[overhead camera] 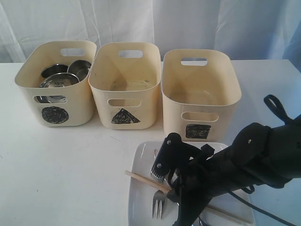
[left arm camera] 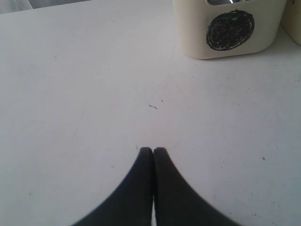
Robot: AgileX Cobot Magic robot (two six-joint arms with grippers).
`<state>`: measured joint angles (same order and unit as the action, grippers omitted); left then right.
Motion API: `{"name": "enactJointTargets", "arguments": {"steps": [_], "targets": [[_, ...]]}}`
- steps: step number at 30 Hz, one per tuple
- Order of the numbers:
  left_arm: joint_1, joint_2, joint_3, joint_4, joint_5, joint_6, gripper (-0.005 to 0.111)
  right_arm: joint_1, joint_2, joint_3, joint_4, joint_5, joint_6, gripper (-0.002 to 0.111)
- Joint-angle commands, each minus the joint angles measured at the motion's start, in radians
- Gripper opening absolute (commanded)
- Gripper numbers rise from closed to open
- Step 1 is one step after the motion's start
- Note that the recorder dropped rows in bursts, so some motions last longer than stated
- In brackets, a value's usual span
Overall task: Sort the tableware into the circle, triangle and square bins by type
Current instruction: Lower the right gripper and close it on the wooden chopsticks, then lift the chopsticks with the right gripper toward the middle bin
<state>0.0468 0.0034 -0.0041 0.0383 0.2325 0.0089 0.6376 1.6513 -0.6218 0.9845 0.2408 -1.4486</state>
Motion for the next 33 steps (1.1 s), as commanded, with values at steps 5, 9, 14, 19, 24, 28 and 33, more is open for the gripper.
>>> {"name": "enactJointTargets", "arguments": {"steps": [5,9,14,19,24,28,33], "targets": [[-0.004,-0.003,0.004,-0.003,-0.001,0.000,0.000,0.001,0.003,0.002,0.026,-0.022,-0.009,0.000],[-0.004,-0.003,0.004,-0.003,-0.001,0.000,0.000,0.001,-0.010,0.002,0.035,-0.026,-0.009,0.000],[-0.004,-0.003,0.004,-0.003,-0.001,0.000,0.000,0.001,-0.051,0.002,0.038,-0.028,-0.005,0.000],[-0.004,-0.003,0.004,-0.003,-0.001,0.000,0.000,0.001,-0.120,0.002,0.038,-0.028,-0.006,0.000],[-0.004,-0.003,0.004,-0.003,-0.001,0.000,0.000,0.001,-0.162,0.002,0.035,-0.030,0.014,0.000],[-0.004,-0.003,0.004,-0.003,-0.001,0.000,0.000,0.001,-0.207,0.002,0.035,-0.034,0.014,0.000],[-0.004,-0.003,0.004,-0.003,-0.001,0.000,0.000,0.001,-0.251,0.002,0.039,-0.081,0.018,0.000]]}}
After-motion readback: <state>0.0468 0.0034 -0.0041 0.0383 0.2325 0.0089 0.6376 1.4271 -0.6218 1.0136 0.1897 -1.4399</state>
